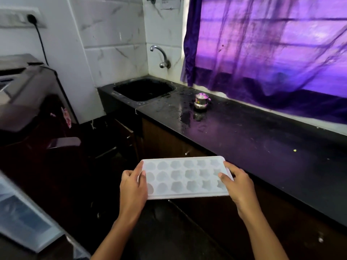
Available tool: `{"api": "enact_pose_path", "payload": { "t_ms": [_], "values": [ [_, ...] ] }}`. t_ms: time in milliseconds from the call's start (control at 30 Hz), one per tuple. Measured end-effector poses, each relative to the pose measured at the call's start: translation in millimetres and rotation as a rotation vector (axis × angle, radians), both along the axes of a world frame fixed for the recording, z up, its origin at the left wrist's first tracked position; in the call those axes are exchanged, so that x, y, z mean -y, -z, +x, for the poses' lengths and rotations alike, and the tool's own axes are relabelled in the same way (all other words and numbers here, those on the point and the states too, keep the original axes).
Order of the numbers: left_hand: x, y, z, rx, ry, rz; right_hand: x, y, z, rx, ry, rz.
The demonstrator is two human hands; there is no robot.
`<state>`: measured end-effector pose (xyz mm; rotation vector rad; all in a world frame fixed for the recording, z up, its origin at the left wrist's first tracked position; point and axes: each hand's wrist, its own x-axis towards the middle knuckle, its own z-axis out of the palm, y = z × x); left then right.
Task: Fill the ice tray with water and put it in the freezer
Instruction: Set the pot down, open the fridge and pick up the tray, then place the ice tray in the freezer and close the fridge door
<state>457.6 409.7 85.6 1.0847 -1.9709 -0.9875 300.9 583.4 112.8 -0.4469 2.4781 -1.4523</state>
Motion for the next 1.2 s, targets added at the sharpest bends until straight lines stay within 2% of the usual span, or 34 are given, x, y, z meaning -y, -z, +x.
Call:
{"api": "enact_pose_path", "payload": {
  "t_ms": [367,733,1200],
  "values": [
    [-16,0,82,0.052,-0.047,0.065,-15,4,84,-0.058,-0.009,0.049],
    [-4,9,191,0.031,-0.063,0.113,0,9,192,-0.029,-0.012,0.015],
    [29,-3,323,-0.057,-0.187,0.033,53,0,302,-0.071,-0.174,-0.022]
  ]
}}
